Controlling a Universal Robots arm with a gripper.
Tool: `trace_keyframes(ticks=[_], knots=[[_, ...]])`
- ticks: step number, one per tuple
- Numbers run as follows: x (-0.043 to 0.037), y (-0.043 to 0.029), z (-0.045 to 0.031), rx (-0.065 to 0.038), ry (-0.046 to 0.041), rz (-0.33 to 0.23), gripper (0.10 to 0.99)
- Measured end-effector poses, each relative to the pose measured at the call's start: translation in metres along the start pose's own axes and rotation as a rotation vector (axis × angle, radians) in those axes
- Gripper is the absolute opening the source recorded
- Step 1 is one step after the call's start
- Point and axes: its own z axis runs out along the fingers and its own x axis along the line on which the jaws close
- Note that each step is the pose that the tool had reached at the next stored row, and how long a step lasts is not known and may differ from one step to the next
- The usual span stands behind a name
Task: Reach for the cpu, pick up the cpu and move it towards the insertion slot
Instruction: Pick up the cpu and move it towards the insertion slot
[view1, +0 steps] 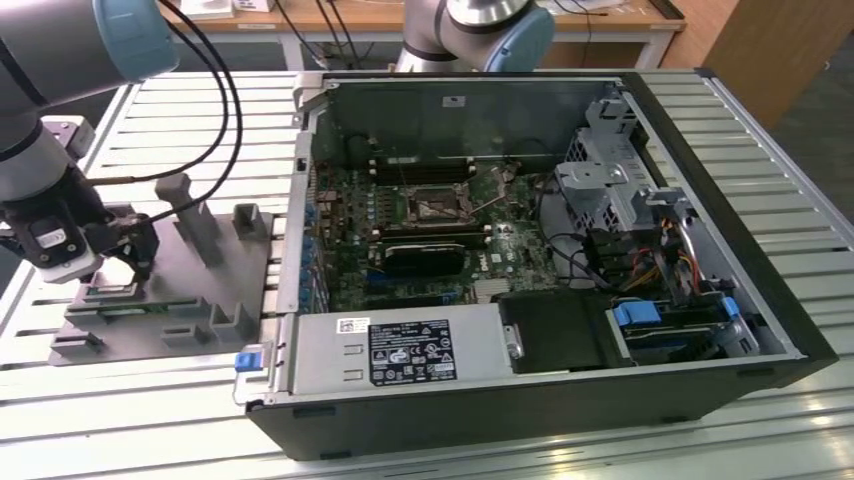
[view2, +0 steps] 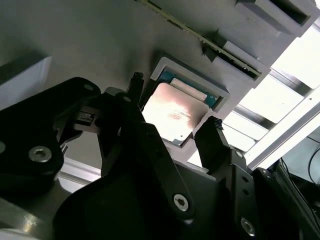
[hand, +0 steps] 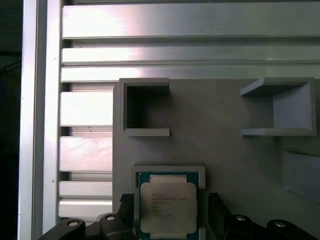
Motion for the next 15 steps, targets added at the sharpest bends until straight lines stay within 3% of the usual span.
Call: trace_keyframes(ticks=[2,3,5,6,9,13,15], knots=[[0.0001,0.0005,0.0003,0.002,0.0001,0.0,0.675],[0.0001,0.0006,0.0004,0.002,0.0001,0.0,0.612],[0.0,0.001,0.0003,0.002,0.0001,0.0,0.612],[0.0,0.0012,0.0,0.002,0.0001,0.0,0.549],[0.0001,0.0017,-0.0013,0.002,0.0,0.0,0.545],[0.0003,0.0024,-0.0092,0.002,0.0,0.0,0.545],[0.0005,0.0029,-0.0172,0.002,0.0,0.0,0.545]])
